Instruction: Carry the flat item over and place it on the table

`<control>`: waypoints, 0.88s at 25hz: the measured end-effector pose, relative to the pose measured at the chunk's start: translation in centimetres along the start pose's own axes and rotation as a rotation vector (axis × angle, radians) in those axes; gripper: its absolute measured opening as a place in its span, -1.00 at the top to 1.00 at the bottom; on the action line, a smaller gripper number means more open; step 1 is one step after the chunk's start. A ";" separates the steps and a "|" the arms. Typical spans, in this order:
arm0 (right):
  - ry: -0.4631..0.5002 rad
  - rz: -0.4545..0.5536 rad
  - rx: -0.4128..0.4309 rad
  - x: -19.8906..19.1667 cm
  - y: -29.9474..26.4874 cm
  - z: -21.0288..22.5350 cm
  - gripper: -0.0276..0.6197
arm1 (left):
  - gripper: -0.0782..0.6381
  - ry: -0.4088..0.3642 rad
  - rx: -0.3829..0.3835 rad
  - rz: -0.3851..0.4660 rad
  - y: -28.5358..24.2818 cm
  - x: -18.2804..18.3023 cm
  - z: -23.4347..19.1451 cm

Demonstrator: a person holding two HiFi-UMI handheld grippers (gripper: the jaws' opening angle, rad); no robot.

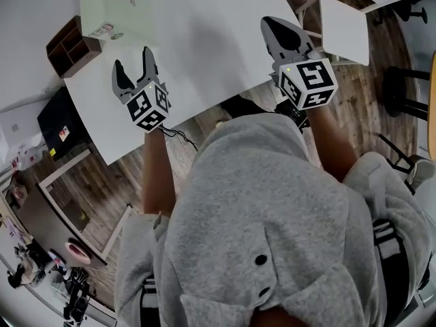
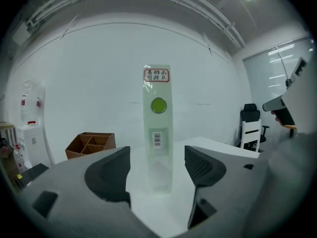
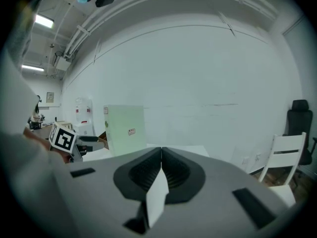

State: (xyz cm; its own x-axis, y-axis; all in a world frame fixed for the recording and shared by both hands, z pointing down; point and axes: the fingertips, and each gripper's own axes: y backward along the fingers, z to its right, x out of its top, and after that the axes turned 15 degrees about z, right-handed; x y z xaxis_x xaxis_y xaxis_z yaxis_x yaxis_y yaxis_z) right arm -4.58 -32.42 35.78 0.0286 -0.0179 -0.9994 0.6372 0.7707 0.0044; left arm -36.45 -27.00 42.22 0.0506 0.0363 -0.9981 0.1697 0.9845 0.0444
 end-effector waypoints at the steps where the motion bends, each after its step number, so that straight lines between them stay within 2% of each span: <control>1: 0.001 0.004 -0.001 0.2 0.6 -0.4 0.83 | -0.15 0.003 -0.018 0.000 0.9 0.2 0.3; 8: 0.009 0.016 -0.005 0.6 5.3 -3.3 0.83 | -0.15 0.091 -0.151 -0.031 8.8 1.0 3.6; 11: 0.016 0.012 0.006 0.5 7.6 -4.9 0.83 | -0.13 0.110 -0.162 -0.027 12.9 1.9 4.3; 13: 0.023 0.007 0.024 0.4 9.1 -6.1 0.83 | 0.06 0.110 -0.149 -0.006 15.4 3.1 4.5; 15: 0.027 0.001 0.038 0.2 10.5 -7.1 0.83 | 0.39 0.094 -0.128 0.010 17.6 4.4 4.8; 16: 0.028 -0.001 0.042 0.2 11.1 -7.6 0.83 | 0.49 0.086 -0.117 0.012 18.6 4.9 4.9; 19: 0.027 -0.001 0.054 0.2 12.7 -8.9 0.83 | 0.64 0.096 -0.102 0.000 21.3 6.1 5.6; 22: 0.028 0.003 0.065 0.3 13.9 -9.8 0.83 | 0.71 0.104 -0.105 0.009 23.3 7.4 6.2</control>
State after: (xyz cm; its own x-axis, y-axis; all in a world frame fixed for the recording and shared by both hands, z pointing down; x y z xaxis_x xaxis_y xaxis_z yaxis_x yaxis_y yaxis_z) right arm -3.28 -15.45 35.24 0.0090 0.0028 -1.0000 0.6862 0.7274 0.0082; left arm -26.04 -4.88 36.15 -0.0511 0.0570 -0.9971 0.0654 0.9964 0.0536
